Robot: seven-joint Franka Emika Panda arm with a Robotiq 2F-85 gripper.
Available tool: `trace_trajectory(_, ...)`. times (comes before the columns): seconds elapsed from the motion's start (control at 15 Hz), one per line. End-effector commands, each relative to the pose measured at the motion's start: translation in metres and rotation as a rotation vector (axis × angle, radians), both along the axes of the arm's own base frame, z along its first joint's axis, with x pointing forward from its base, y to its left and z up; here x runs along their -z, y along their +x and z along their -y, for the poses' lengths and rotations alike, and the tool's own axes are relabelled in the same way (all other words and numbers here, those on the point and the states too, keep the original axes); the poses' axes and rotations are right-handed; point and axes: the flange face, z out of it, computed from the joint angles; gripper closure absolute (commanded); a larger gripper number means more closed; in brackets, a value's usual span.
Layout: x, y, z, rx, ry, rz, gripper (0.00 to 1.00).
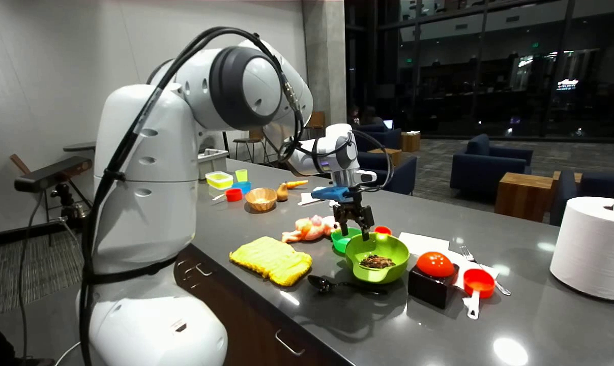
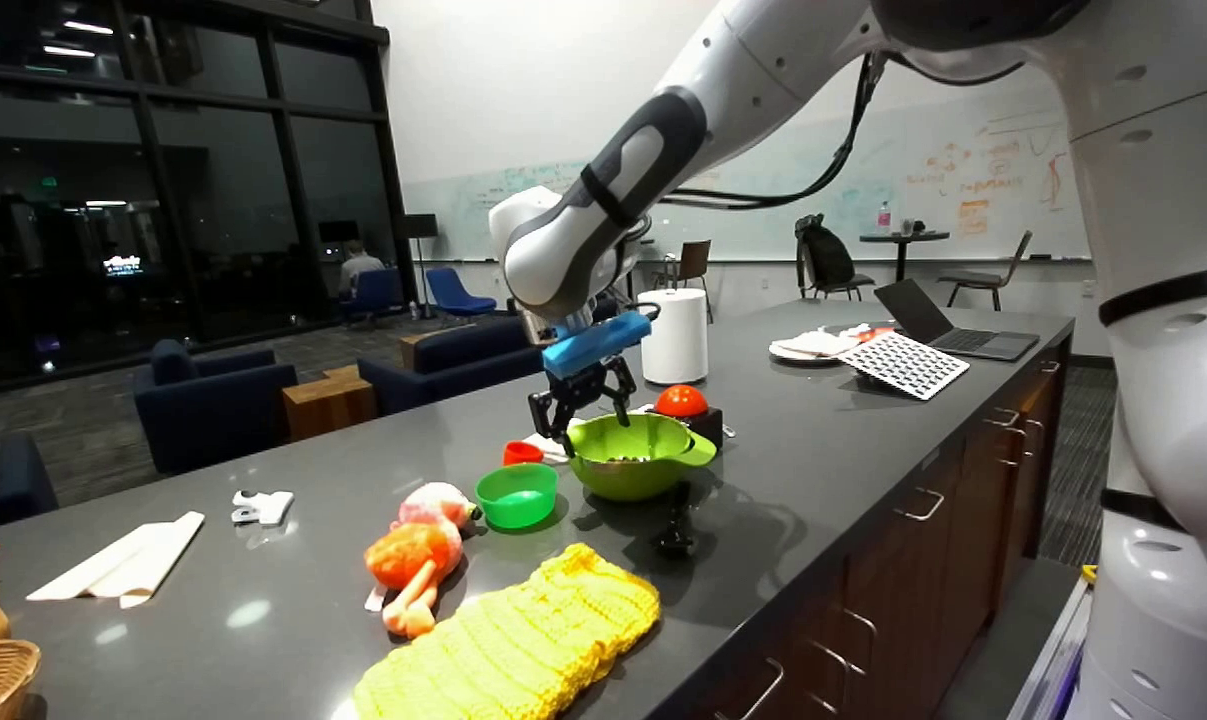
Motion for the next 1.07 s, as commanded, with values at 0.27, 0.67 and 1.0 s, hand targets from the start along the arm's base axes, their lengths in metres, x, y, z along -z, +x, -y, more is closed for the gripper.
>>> trace_trajectory(0.27, -0.052, -0.085, 0.039, 0.260, 0.032, 0.059, 0.00)
trace_trajectory(0.67, -0.043, -0.137, 0.065, 0.514, 0.055, 0.124, 0.00)
trace_trajectory(1.0, -0.025, -0.144, 0.067, 0.517, 0.054, 0.147, 0.00)
